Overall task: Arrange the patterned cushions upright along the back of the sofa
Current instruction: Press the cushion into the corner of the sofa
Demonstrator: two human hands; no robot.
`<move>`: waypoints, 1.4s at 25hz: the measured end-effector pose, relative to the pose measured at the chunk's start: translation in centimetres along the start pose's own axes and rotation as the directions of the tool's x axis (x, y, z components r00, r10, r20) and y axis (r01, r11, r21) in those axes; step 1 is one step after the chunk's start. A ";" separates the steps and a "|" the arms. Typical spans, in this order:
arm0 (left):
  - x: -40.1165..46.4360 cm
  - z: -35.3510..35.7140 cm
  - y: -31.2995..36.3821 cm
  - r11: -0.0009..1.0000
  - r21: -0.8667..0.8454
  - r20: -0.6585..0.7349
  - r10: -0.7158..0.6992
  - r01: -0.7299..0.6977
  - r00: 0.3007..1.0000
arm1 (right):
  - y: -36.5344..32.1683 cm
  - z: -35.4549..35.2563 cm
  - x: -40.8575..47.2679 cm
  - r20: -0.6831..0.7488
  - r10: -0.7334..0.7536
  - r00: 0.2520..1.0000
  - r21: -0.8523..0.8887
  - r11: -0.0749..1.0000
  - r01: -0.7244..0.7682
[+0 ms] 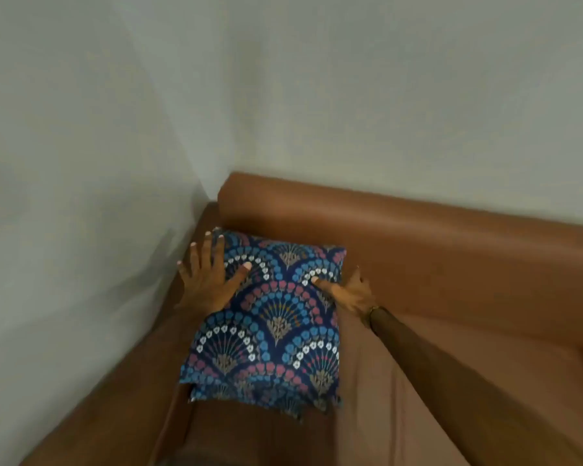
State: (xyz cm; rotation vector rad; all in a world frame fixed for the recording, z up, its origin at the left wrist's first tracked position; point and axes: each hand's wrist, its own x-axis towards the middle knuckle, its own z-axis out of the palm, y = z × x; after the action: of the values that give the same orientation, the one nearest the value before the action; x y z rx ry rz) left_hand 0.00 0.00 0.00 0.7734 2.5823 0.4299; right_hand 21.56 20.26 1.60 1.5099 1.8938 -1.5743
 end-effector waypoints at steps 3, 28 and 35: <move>1.1 1.8 -1.9 0.892 -0.318 0.213 -0.264 0.322 0.941 | 1.0 2.5 1.8 0.256 0.130 0.958 0.247 0.949 -0.195; -12.1 42.7 51.5 0.694 -0.714 0.195 0.322 -0.091 0.926 | 42.8 -47.6 2.8 -0.344 0.251 0.905 0.614 0.790 0.014; -14.4 55.9 58.9 0.817 -0.576 0.267 0.228 -0.034 0.936 | 54.6 -54.3 7.6 -0.440 0.215 0.872 0.591 0.801 0.100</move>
State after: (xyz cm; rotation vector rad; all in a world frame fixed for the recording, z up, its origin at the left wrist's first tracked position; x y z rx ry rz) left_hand 63.41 48.34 -20.87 0.7285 1.9373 0.9708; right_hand 84.10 62.97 -14.37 2.4130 1.5860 -2.0335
